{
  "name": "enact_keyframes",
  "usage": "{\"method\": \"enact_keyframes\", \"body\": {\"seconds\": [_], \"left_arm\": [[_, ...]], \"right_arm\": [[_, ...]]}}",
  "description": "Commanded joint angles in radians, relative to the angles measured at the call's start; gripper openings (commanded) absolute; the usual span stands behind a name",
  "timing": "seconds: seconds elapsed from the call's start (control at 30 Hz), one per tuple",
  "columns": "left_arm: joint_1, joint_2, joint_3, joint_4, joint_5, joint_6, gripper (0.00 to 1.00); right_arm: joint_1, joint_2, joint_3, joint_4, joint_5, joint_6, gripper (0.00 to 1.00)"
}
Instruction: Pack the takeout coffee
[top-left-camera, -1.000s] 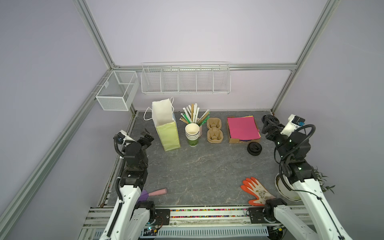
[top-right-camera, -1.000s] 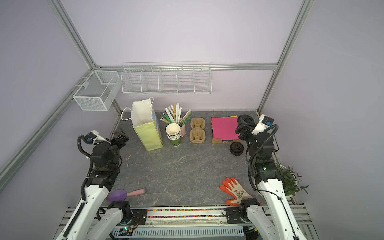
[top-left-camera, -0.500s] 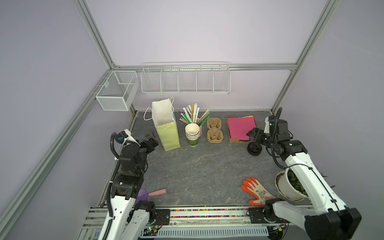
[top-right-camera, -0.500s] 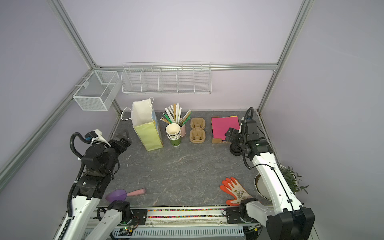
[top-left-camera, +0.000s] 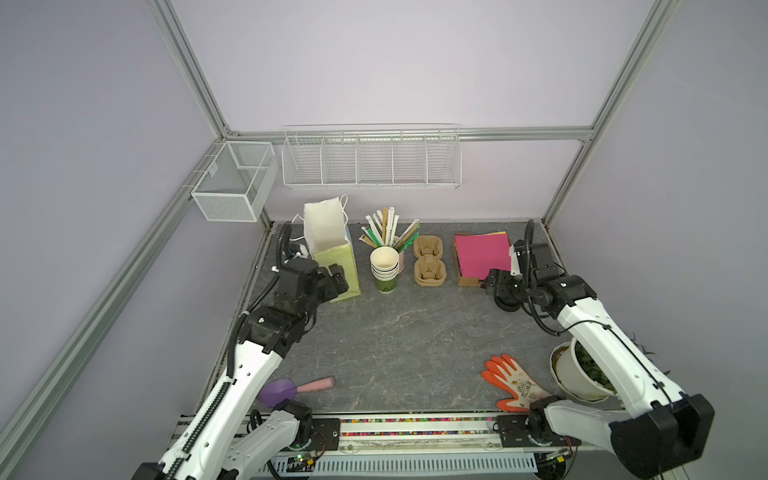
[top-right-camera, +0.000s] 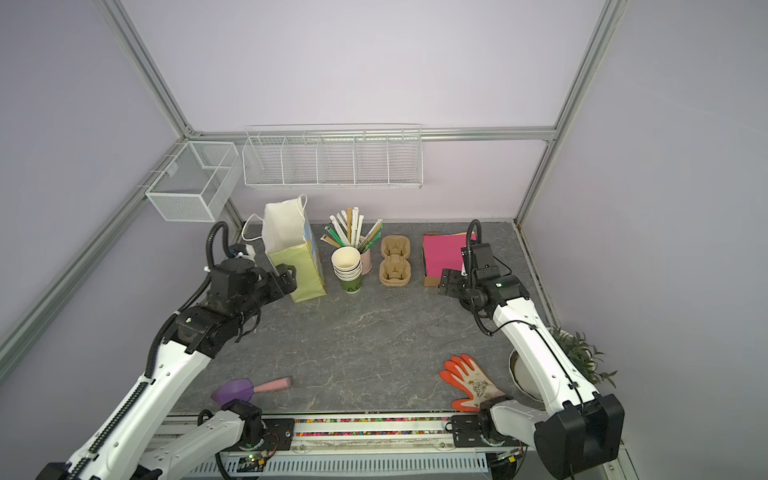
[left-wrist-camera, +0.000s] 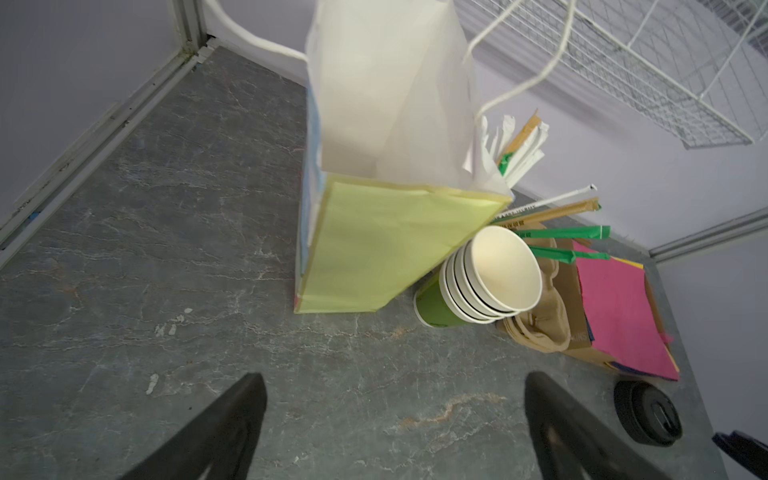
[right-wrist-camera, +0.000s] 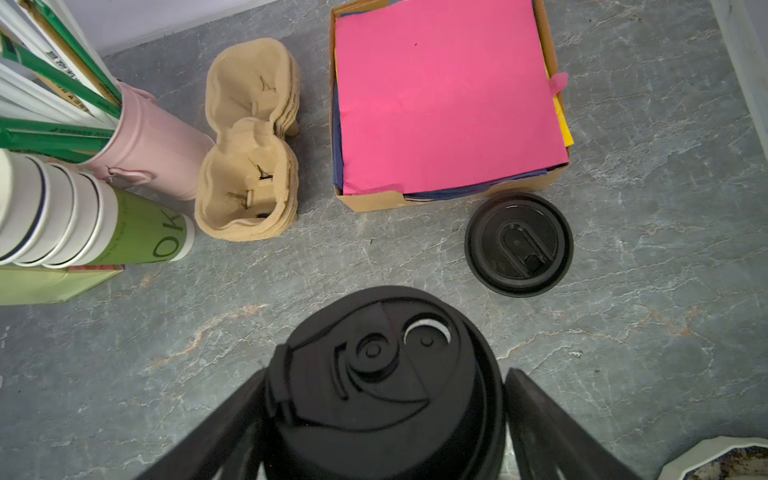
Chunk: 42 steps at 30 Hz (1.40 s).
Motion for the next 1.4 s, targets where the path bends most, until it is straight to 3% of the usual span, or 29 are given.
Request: {"method": "enact_keyframes", "body": {"seconds": [0.0,0.23,0.9,1.2,1.37], "left_arm": [[-0.045,0.028,0.062,-0.097,-0.084,-0.047,0.97],[-0.045,-0.009,0.011,-0.03,-0.049,-0.036,0.97],[-0.045,-0.115,-0.114,-0.026,-0.067,0.044,0.97],[-0.044,-0.131,-0.127,-0.04,-0.078,0.063,0.98],[-0.044,-0.121,-0.133,-0.037,-0.08,0.065,0.99]], "right_arm": [[0.005,0.005,-0.021,-0.004,0.053,-0.02,0.88],[0.001,-0.065,-0.074,0.036,0.163,-0.035,0.88],[-0.014,-0.265,-0.355,0.204,0.164,0.058,0.89],[-0.016,-0.241,-0.351,0.126,0.143,0.091,0.89],[-0.004,-0.232,-0.416,0.097,0.053,0.147,0.9]]}}
